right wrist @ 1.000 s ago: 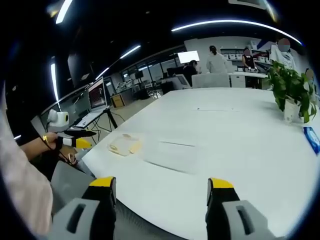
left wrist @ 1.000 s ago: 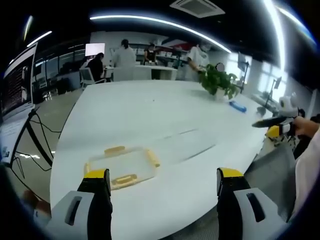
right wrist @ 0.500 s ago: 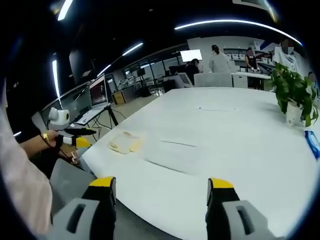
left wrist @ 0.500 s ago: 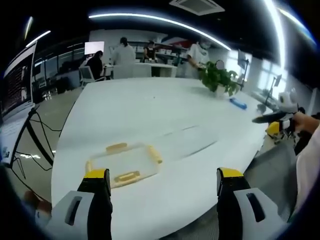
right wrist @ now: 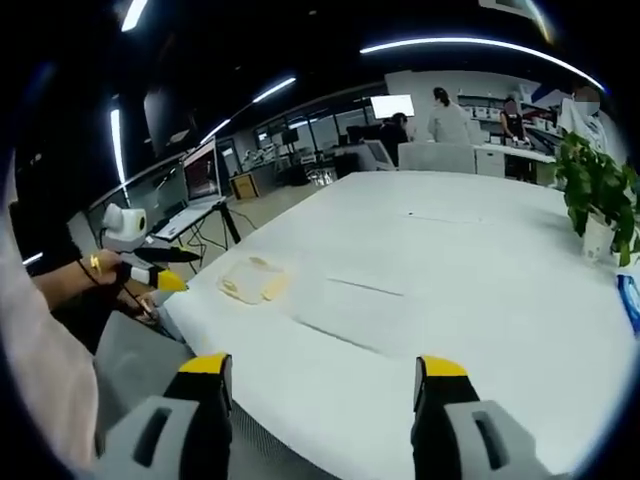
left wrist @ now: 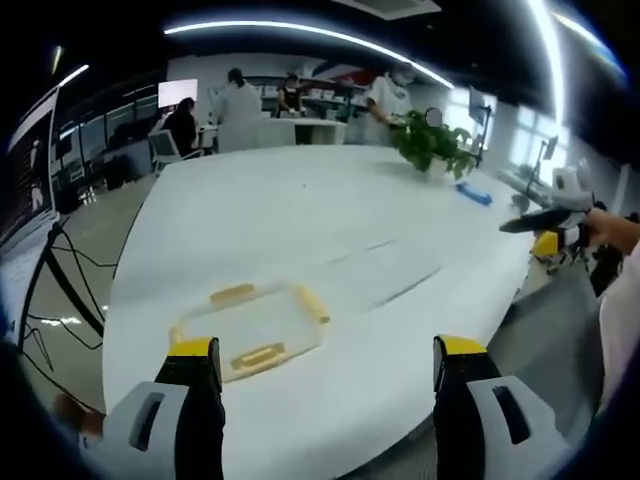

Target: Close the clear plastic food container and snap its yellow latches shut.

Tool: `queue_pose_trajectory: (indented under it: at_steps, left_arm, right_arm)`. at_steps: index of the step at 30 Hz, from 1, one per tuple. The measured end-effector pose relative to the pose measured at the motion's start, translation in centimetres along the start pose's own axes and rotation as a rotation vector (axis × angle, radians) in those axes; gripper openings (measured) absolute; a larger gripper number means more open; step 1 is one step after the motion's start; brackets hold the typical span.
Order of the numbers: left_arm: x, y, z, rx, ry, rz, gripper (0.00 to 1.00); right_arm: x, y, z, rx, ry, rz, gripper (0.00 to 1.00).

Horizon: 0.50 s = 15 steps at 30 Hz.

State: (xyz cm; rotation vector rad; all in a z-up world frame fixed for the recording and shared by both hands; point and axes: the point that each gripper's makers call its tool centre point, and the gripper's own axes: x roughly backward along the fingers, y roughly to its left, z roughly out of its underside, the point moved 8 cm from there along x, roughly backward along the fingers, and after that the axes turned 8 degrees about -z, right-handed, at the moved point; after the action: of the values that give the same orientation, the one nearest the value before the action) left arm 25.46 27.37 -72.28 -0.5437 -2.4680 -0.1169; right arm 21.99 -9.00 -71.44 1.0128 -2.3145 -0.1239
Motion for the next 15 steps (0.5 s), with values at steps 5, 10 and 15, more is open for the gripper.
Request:
queue_pose_trajectory:
  at_steps: [5,10,15]
  left_arm:
    - [-0.5,0.8,0.3,-0.069,0.054,0.004,0.86]
    - [-1.1,1.7,0.6,-0.083,0.079,-0.001,0.86]
    - [-1.4,2.7,0.5,-0.109,0.098,0.012,0.86]
  right_arm:
    - [-1.0,-0.5,-0.6,0.048,0.04,0.004,0.74]
    - [-2.0,-0.6,-1.6,0.077,0.052,-0.019,0.74]
    - [-3.5,-0.7,-2.2,0.149,0.106,-0.037,0.74]
